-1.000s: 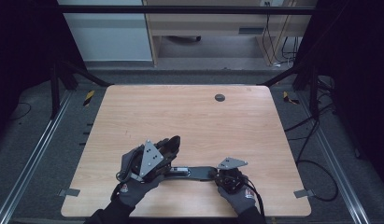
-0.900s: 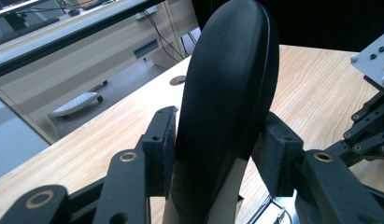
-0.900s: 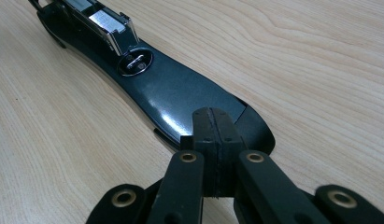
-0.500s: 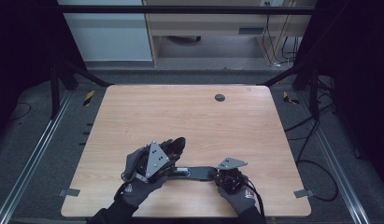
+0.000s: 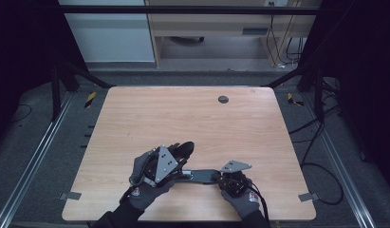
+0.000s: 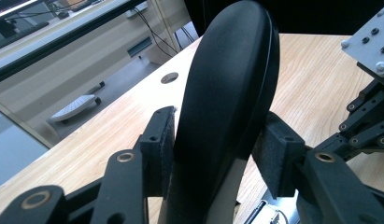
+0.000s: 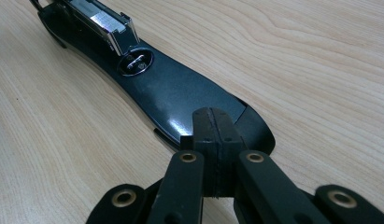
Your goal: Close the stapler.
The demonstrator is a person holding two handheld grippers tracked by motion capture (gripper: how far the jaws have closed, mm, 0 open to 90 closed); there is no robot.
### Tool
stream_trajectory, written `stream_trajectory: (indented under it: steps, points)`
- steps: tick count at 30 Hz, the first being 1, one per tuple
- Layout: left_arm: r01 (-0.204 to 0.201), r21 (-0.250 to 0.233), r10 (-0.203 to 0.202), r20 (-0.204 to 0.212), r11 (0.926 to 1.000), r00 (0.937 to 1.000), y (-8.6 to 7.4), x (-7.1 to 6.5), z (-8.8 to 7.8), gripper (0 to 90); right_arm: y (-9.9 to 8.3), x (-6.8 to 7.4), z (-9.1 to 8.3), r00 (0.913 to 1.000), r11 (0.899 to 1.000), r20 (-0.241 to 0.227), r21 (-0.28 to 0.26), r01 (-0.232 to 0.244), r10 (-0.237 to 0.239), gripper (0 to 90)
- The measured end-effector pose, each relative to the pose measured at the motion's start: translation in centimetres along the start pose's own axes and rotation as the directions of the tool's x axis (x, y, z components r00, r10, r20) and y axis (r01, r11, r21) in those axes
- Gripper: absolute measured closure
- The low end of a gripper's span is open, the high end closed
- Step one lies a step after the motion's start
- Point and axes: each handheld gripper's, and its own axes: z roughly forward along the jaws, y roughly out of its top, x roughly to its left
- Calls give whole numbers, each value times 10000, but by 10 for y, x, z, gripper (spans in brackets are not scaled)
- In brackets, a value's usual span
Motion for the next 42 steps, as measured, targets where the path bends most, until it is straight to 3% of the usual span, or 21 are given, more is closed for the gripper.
stream_trajectory:
  steps: [34, 38, 40, 42]
  points:
    - [-1120, 435, 1110, 263, 9927, 9935, -1, -25, 25, 496, -1, -2, 1, 10000, 9999, -2, -118, 58, -58, 900]
    - [-1273, 493, 1259, 315, 9906, 9915, -2, -27, 27, 493, -1, 0, 0, 9998, 9998, -30, -22, -218, 218, 900]
    - [-1313, 501, 1297, 340, 9901, 9910, -2, -28, 28, 491, -1, -2, 1, 10000, 9999, -10, -123, 89, -89, 900]
    - [-1362, 511, 1345, 368, 9894, 9902, -2, -29, 29, 490, 0, 0, 0, 9998, 9998, -30, -16, -184, 184, 900]
